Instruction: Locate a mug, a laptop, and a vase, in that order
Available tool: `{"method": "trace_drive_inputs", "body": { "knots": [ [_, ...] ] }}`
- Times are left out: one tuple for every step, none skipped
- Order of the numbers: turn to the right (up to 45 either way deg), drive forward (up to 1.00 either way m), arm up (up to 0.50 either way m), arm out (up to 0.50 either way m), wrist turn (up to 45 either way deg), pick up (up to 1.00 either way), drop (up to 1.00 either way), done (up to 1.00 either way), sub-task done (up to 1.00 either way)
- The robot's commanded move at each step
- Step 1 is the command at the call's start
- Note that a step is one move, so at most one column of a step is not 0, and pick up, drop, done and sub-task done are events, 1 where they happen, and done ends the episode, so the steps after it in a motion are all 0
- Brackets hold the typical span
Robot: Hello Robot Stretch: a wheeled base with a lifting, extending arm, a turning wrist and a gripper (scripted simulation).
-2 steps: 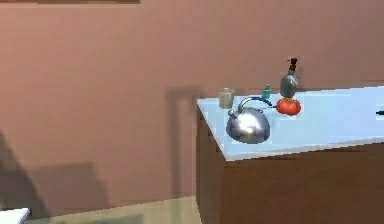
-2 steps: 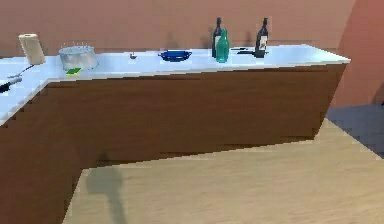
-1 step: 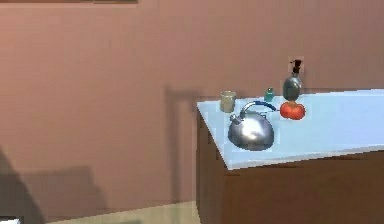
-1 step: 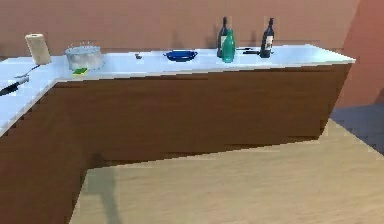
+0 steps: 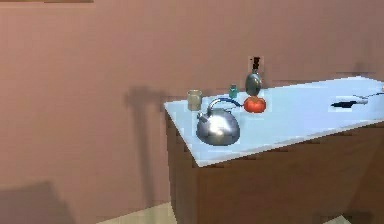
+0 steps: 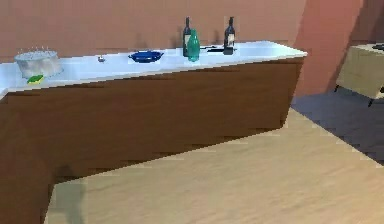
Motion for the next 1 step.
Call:
{"method": "trace_drive_inputs", "body": {
  "knots": [
    [0.0,0.00,0.00,0.00,0.0,0.00,0.00,0.00,1.00]
  ]
}}
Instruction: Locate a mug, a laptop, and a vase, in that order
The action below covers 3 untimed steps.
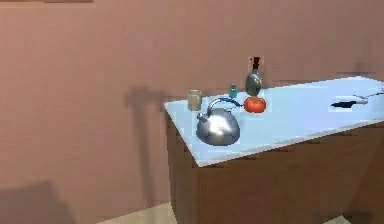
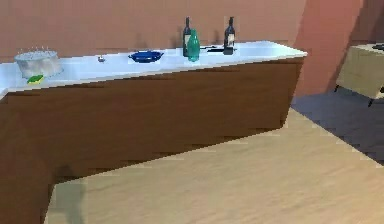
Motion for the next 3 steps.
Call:
{"method": "trace_drive_inputs", "body": {
  "knots": [
    [45.0,0.00,0.00,0.00,0.0,0.00,0.00,0.00,0.00],
    [45.0,0.00,0.00,0.00,0.0,0.00,0.00,0.00,0.00],
    [45.0,0.00,0.00,0.00,0.0,0.00,0.00,0.00,0.00]
  ]
}}
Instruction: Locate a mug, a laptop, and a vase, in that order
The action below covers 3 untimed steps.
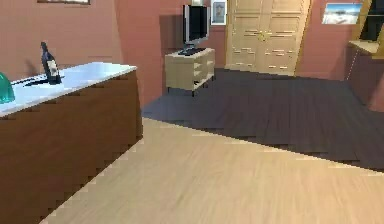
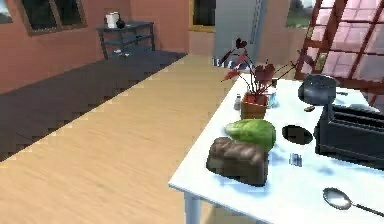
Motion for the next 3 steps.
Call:
{"method": "trace_drive_inputs", "body": {
  "knots": [
    [42.0,0.00,0.00,0.00,0.0,0.00,0.00,0.00,0.00],
    [0.0,1.00,0.00,0.00,0.0,0.00,0.00,0.00,0.00],
    [45.0,0.00,0.00,0.00,0.0,0.00,0.00,0.00,0.00]
  ]
}}
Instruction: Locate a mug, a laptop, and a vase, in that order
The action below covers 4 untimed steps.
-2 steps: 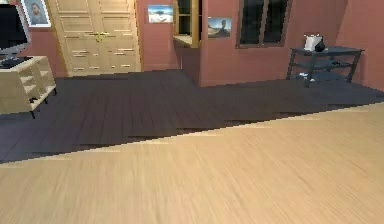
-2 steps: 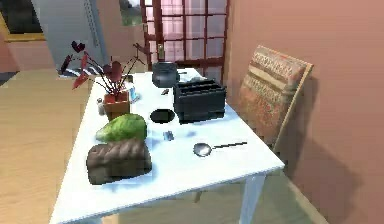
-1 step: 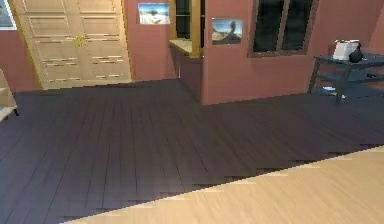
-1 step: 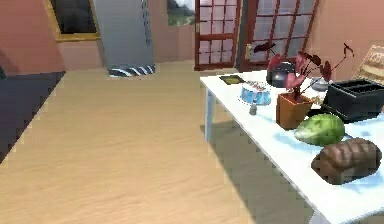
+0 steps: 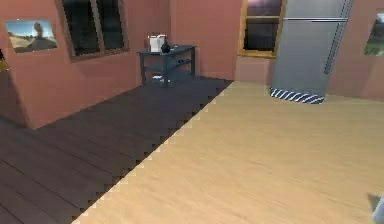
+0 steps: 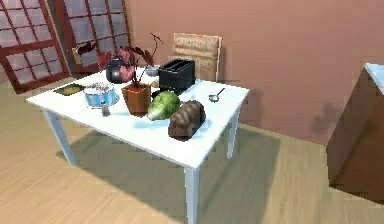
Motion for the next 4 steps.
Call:
{"method": "trace_drive_inputs", "body": {
  "knots": [
    [27.0,0.00,0.00,0.00,0.0,0.00,0.00,0.00,0.00],
    [0.0,1.00,0.00,0.00,0.0,0.00,0.00,0.00,0.00],
    [0.0,1.00,0.00,0.00,0.0,0.00,0.00,0.00,0.00],
    [45.0,0.00,0.00,0.00,0.0,0.00,0.00,0.00,0.00]
  ]
}}
